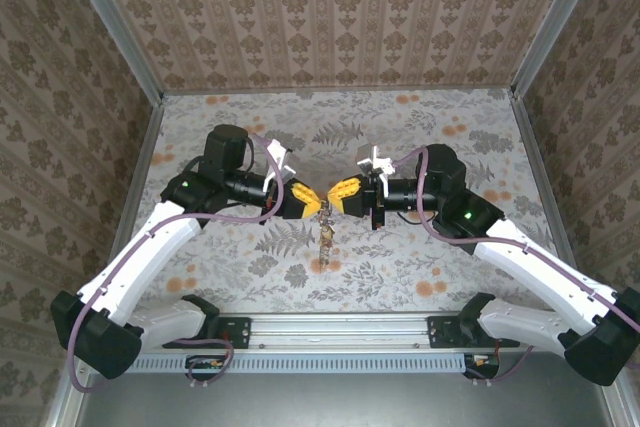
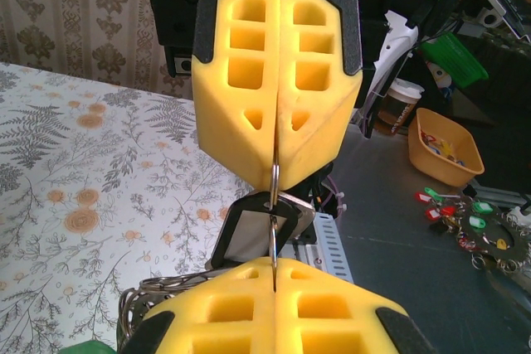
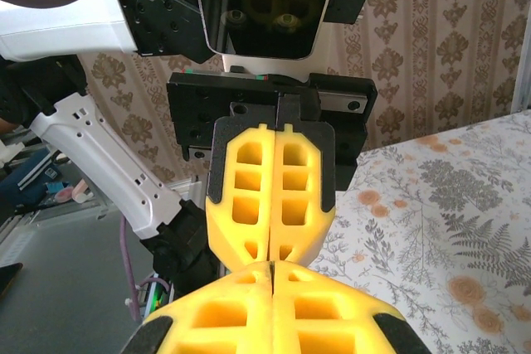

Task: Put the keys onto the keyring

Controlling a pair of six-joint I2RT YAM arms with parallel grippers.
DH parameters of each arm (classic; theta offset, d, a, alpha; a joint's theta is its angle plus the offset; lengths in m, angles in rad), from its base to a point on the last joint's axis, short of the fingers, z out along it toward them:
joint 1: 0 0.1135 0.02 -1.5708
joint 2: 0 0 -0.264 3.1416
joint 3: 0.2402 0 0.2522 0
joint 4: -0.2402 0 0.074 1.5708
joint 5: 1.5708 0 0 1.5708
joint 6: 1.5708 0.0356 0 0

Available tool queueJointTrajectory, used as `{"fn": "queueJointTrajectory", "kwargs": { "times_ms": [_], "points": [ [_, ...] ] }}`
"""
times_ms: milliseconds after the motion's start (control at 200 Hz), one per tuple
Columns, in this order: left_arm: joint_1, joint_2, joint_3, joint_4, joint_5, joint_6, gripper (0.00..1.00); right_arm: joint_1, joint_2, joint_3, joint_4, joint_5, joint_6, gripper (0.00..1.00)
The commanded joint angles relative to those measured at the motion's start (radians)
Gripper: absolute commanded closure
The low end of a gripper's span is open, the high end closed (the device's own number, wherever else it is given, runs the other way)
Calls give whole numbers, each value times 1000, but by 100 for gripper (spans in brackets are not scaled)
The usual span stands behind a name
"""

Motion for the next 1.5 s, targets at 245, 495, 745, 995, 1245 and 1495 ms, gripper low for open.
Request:
{"fn": "queueJointTrajectory", "kwargs": {
  "times_ms": [245,495,745,995,1245,1495],
  "points": [
    [4,-31,20,50,53,-6,100,6,14,-13,52,-41,17,100],
    [5,-34,19,56,51,-11,100,7,19,-12,50,-42,16,100],
    [7,-32,14,58,49,-12,100,7,2,-15,43,-39,21,100],
    [8,-33,13,59,46,-12,100,-17,-38,-58,116,-25,84,100],
    [9,-34,11,69,54,-17,100,-21,-38,-113,243,-29,172,100],
    [9,-35,9,71,49,-21,100,-16,-24,-109,265,-44,185,100]
  ]
}}
